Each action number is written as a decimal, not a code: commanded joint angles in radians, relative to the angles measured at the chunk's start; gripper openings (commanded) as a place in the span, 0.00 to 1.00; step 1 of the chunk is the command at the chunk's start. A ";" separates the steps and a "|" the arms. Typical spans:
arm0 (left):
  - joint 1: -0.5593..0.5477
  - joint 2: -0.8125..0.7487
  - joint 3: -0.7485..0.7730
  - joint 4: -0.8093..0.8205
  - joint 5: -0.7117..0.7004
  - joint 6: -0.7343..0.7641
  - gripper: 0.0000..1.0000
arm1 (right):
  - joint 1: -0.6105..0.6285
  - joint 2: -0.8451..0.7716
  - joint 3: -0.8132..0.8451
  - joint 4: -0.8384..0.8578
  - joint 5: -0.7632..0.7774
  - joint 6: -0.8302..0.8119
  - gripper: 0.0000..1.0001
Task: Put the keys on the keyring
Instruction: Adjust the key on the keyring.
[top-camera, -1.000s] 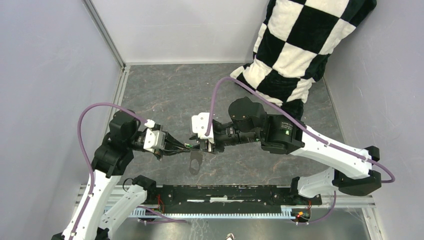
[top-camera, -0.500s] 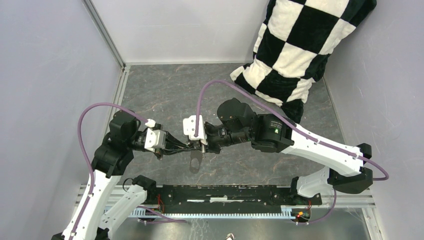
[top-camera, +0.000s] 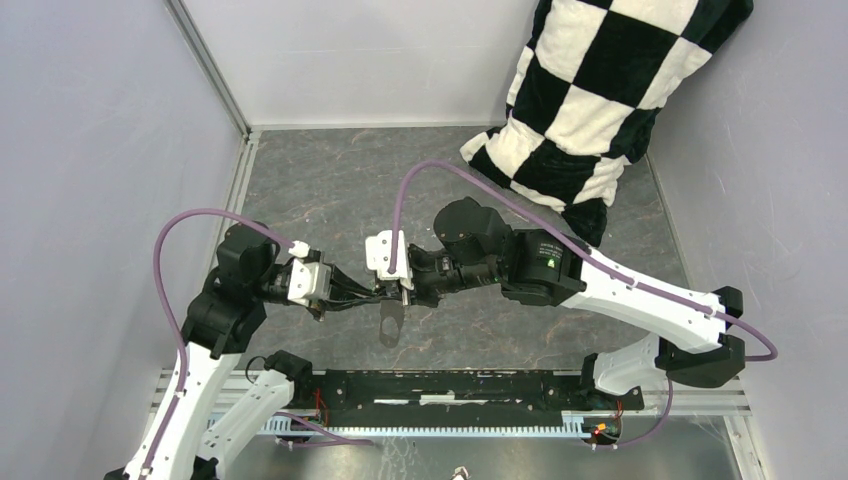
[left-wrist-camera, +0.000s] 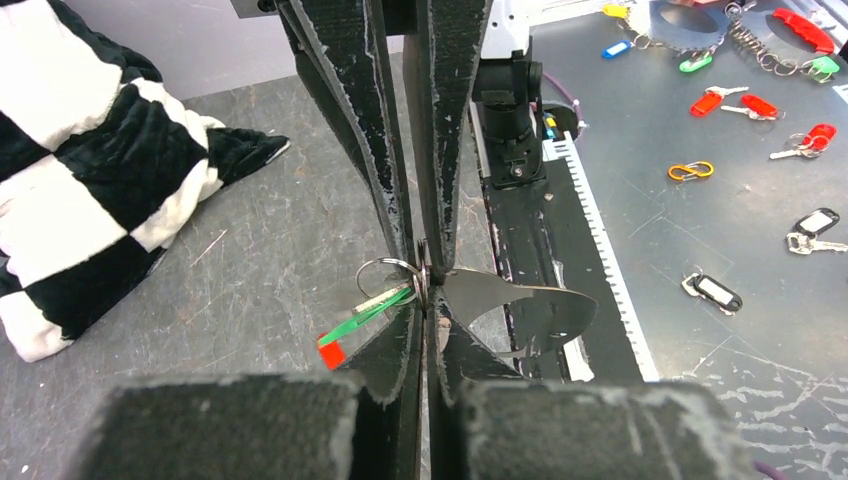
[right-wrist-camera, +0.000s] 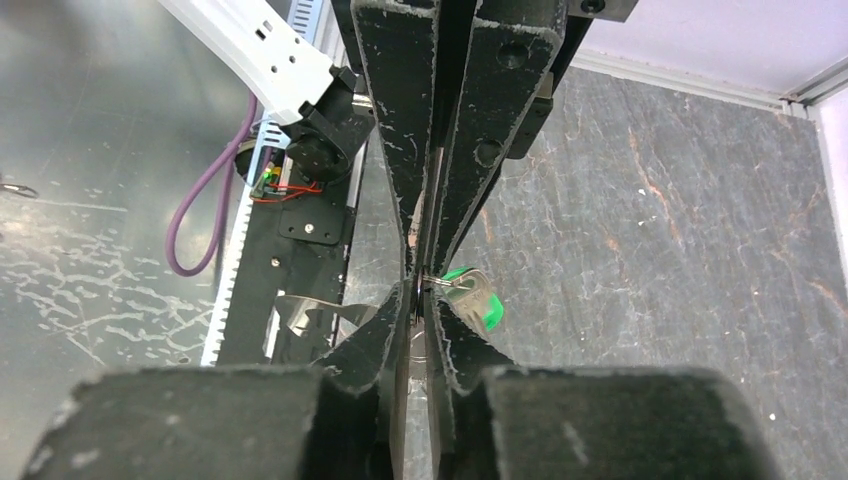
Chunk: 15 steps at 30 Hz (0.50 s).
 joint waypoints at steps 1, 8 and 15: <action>-0.002 -0.006 0.003 0.017 0.022 0.048 0.02 | 0.002 -0.002 -0.021 0.070 -0.001 0.008 0.19; -0.002 -0.018 -0.001 0.017 0.023 0.045 0.02 | 0.002 -0.033 -0.045 0.081 0.016 0.009 0.29; -0.003 -0.016 -0.001 0.018 0.026 0.042 0.02 | 0.002 -0.063 -0.030 0.054 0.033 -0.001 0.37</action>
